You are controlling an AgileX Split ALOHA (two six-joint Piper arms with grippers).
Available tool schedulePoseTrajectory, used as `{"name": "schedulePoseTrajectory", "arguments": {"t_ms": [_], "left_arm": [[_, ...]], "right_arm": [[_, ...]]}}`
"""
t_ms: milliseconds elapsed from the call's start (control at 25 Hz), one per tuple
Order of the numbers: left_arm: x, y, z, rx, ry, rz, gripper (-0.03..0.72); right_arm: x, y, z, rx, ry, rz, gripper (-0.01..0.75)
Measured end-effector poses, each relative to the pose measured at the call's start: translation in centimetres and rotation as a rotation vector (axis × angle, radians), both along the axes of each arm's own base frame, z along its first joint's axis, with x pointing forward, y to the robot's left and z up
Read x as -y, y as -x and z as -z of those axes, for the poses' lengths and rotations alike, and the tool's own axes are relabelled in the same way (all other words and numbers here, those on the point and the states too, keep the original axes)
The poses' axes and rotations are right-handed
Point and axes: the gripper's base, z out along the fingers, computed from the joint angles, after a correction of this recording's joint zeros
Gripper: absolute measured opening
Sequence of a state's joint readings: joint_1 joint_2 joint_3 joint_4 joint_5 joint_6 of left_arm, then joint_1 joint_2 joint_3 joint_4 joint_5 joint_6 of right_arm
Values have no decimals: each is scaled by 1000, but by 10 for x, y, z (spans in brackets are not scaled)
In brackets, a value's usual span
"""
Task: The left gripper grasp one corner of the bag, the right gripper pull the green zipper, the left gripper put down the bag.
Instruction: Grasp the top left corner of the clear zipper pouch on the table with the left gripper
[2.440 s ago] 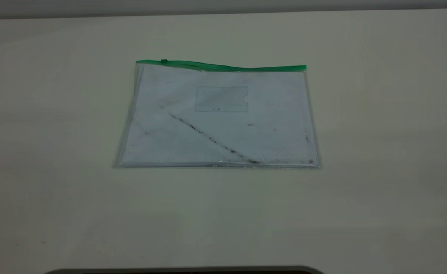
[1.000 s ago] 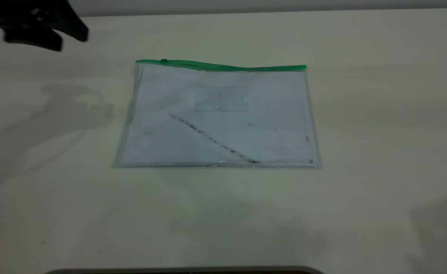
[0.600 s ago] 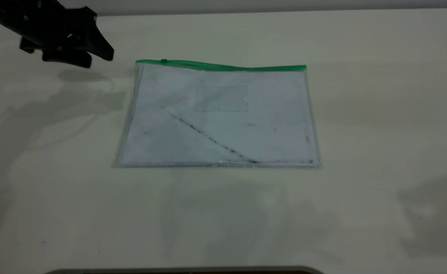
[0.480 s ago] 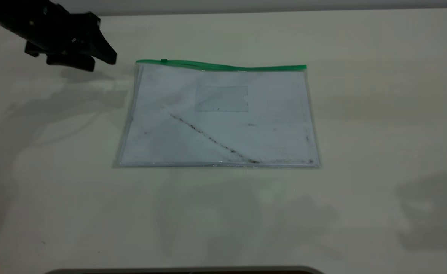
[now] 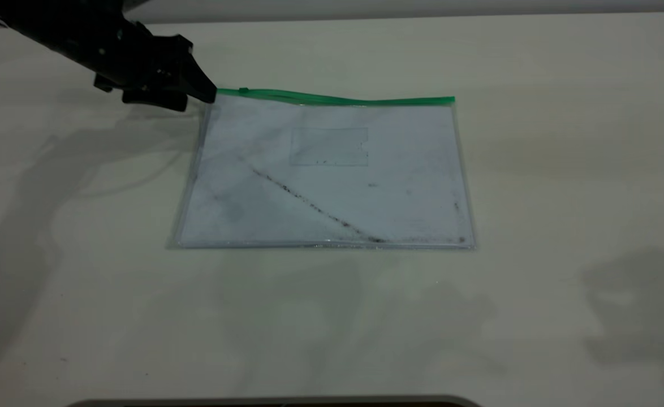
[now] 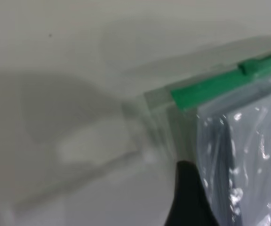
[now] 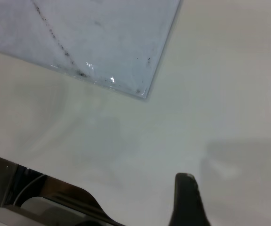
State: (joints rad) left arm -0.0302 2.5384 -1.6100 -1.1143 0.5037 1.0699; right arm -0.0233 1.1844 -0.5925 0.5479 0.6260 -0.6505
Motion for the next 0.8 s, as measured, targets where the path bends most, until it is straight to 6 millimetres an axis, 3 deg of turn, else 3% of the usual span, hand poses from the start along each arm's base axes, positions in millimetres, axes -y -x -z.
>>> {"name": "schedulePoseTrajectory", "arguments": {"t_ms": [400,600,720,800], "left_arm": [[6,-5,23,-23,59,-6,567],[19,-5,28,2,123,21,562],[23,-4,31,11,143,43,510],[23,-4,31,22,136,60,420]], "right_arm": [[0,0,-1,2,1,-2,556],[0,-1,-1,5,2,0,556],[0,-1,-1,5,2,0,556],[0,-1,-1,5,1,0,556]]}}
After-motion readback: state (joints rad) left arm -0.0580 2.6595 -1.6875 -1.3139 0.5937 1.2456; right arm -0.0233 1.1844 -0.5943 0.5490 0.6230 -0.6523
